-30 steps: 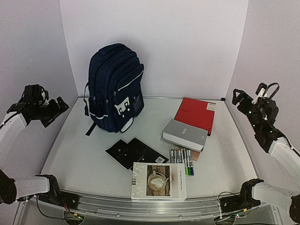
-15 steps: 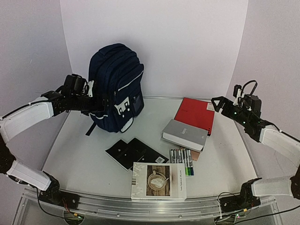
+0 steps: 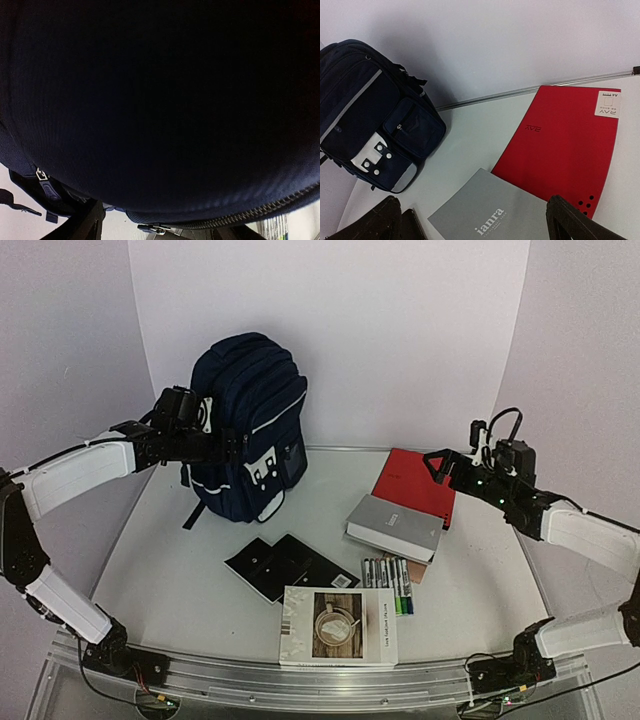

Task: Pack the student bag
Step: Adjust the student bag at the center of the board.

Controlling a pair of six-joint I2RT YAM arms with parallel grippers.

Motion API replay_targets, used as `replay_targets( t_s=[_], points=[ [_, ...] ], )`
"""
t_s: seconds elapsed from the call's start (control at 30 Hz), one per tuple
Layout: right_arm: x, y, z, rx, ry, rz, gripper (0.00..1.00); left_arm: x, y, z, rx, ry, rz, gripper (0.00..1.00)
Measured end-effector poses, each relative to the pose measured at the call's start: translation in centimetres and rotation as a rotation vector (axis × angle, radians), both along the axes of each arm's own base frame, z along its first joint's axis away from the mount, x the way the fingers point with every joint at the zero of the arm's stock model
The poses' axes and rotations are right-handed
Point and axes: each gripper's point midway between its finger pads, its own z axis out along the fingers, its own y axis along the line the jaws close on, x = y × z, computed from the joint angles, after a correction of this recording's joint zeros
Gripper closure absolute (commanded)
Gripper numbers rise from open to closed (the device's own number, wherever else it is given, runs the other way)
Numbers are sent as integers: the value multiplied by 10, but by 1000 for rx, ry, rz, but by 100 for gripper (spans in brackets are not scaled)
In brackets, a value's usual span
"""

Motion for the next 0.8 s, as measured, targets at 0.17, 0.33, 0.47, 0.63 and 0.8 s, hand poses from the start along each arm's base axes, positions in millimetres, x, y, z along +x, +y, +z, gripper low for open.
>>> replay_targets(
  t_s=[0.17, 0.33, 0.47, 0.63, 0.8],
  points=[
    [-2, 30, 2, 6, -3, 59, 2, 5, 0, -5, 31, -4, -4, 72],
    [-4, 56, 0, 7, 5, 109, 2, 6, -4, -3, 40, -20, -33, 96],
    [-7, 71, 0, 4, 7, 135, 2, 1, -8, -4, 29, -27, -77, 100],
    [-14, 101, 3, 4, 5, 191, 2, -21, -14, -3, -31, -15, -151, 100],
    [-25, 133, 13, 18, -7, 235, 2, -47, -26, 0, -121, 21, -226, 81]
  ],
)
